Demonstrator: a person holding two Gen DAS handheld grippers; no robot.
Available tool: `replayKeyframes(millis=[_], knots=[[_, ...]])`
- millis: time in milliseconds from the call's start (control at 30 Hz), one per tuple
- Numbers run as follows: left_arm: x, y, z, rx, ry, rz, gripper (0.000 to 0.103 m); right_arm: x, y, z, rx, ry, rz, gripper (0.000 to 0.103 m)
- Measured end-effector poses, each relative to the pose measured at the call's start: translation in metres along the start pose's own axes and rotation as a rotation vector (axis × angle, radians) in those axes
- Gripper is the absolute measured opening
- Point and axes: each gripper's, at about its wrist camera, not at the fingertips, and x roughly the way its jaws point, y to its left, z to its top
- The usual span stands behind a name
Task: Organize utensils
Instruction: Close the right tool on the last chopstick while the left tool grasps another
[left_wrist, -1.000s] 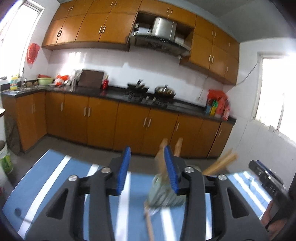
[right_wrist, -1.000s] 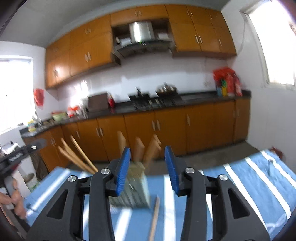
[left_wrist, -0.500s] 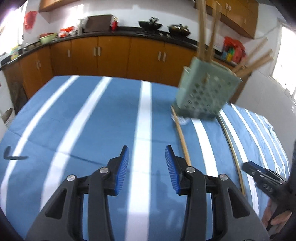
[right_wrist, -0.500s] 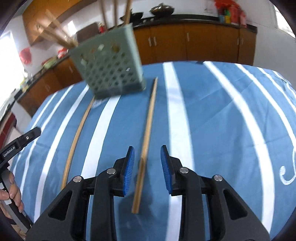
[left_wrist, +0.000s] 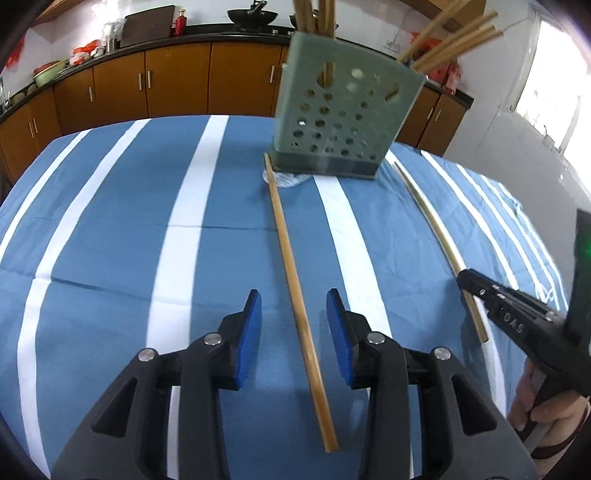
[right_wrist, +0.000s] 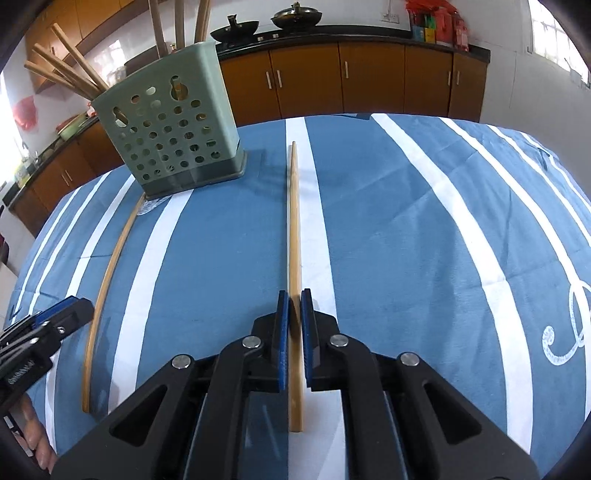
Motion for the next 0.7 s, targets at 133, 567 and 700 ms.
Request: replayKeyframes(millis=[133,567,700], knots=[[0.011,-0.007,-0.001,0.023,0.005,0.051,0.018,0.000,0.002,0.000,-0.006,0.000,0.004,0.007],[0.015,0.048,0.020,-0.069,-0.013,0.162,0.008,0.003,0.008,0.004,-0.059,0.002,-0.002,0.008],[0.016,0.070,0.028,-0.093,-0.025,0.175,0.008,0.009,0.003,0.014,-0.056,-0.016,-0.036,0.007]])
